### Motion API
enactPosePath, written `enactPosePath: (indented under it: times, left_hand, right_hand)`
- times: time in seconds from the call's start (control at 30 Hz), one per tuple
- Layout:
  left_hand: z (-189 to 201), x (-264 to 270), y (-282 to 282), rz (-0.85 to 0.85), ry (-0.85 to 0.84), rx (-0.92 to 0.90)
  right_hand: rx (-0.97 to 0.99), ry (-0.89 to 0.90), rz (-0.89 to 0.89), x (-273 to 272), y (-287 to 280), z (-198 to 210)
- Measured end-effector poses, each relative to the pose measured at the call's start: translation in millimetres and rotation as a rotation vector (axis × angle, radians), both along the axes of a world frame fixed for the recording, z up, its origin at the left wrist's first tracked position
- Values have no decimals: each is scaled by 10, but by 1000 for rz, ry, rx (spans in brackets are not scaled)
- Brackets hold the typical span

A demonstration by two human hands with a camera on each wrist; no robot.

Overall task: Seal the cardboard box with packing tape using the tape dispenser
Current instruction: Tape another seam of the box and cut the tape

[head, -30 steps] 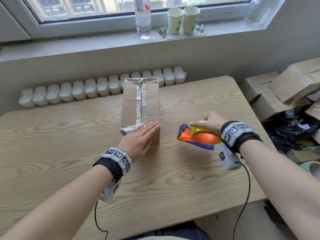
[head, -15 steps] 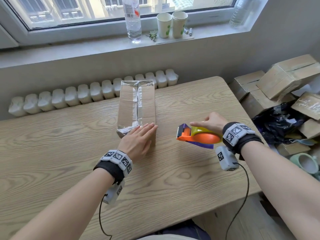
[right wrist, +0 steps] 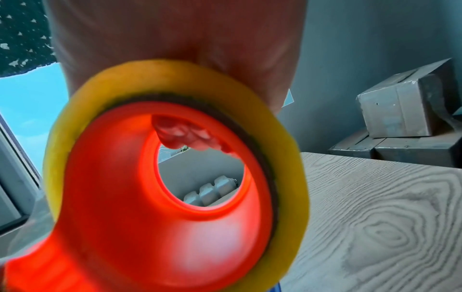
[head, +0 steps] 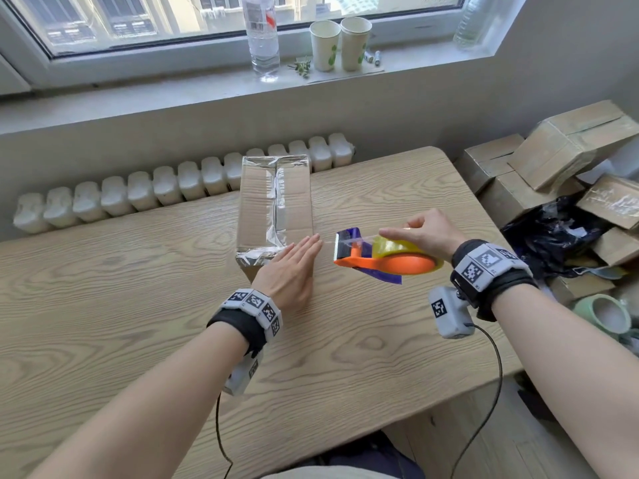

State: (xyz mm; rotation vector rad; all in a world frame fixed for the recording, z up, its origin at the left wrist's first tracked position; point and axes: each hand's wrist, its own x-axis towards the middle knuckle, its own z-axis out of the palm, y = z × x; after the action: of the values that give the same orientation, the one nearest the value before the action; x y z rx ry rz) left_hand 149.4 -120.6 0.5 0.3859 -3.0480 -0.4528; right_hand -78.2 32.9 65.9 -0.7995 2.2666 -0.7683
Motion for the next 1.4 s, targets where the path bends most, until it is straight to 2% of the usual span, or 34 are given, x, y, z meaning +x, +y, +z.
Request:
enactPosePath:
  times: [0.53,0.63,0.7,0.8,0.93,1.03,1.17,1.27,1.4]
  left_hand:
    - [-10,-15,-54,21,16,91]
    - [8,-35,-49,8,-7,64]
    - [18,-41,-45,4,-5,60]
    - [56,-37,-64,-27,-46,93]
    - [98,-19,-90,-43,-65,122]
    - [105,62,-81,32,-23,74]
    - [93,283,-74,242,81,76]
    - [61,446,-83,417,149,132]
    - [-13,579,-86,553,104,230]
  right_hand:
    - [-75,82,63,142,-114,84]
    - [-236,-3,-8,136,-157,139]
    - [-344,12,-47,77,-236,233]
    - [-278,100,-22,-7,-313,354]
    - [-134,168,-54,28,-255,184]
    - [23,242,-100,176,-193,-76]
    - [146,243,-82,403,-183,-411]
    - [187,226,-66,578,-186,-606]
    - [186,205,-41,733,-188,-819]
